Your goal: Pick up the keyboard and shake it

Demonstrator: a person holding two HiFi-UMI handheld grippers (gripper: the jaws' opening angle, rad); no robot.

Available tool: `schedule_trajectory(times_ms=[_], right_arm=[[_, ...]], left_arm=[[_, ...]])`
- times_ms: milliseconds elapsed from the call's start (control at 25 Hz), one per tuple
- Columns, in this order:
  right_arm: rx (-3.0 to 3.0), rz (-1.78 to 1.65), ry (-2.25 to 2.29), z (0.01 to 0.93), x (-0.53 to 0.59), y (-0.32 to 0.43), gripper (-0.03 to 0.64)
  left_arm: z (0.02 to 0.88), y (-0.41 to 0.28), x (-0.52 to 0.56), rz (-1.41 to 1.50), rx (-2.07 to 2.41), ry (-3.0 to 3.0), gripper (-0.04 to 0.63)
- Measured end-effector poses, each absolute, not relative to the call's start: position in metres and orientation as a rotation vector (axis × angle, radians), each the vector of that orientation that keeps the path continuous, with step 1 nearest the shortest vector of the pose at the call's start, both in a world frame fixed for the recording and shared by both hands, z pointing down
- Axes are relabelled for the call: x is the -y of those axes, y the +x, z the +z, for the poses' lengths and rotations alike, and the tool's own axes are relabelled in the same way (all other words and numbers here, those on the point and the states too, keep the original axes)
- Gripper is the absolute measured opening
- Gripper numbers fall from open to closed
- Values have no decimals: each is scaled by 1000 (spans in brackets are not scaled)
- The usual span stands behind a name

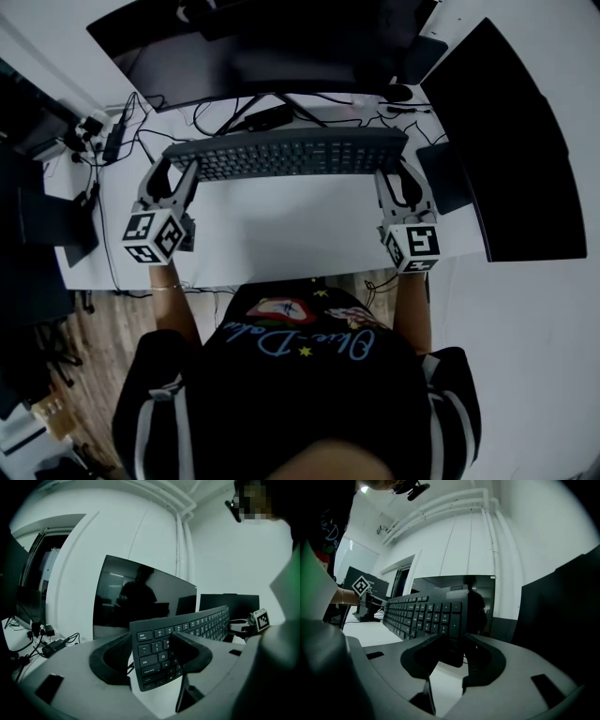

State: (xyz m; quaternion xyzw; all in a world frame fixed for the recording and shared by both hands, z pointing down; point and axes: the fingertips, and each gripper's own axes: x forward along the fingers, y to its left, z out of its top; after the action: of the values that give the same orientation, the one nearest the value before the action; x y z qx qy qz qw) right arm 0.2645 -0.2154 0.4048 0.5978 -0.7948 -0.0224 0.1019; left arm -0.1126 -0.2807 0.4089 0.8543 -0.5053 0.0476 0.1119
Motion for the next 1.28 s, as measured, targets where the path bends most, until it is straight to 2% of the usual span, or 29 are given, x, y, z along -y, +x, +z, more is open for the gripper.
schedule_trajectory(times_ms=[760, 1280], right_arm=[[2330, -529, 1757, 332, 215, 253, 130], [2253, -751, 1724, 304, 209, 247, 130]], left_arm=[[361, -121, 277, -25, 1531, 2545, 249], [353, -121, 274, -15, 1532, 2554, 247]])
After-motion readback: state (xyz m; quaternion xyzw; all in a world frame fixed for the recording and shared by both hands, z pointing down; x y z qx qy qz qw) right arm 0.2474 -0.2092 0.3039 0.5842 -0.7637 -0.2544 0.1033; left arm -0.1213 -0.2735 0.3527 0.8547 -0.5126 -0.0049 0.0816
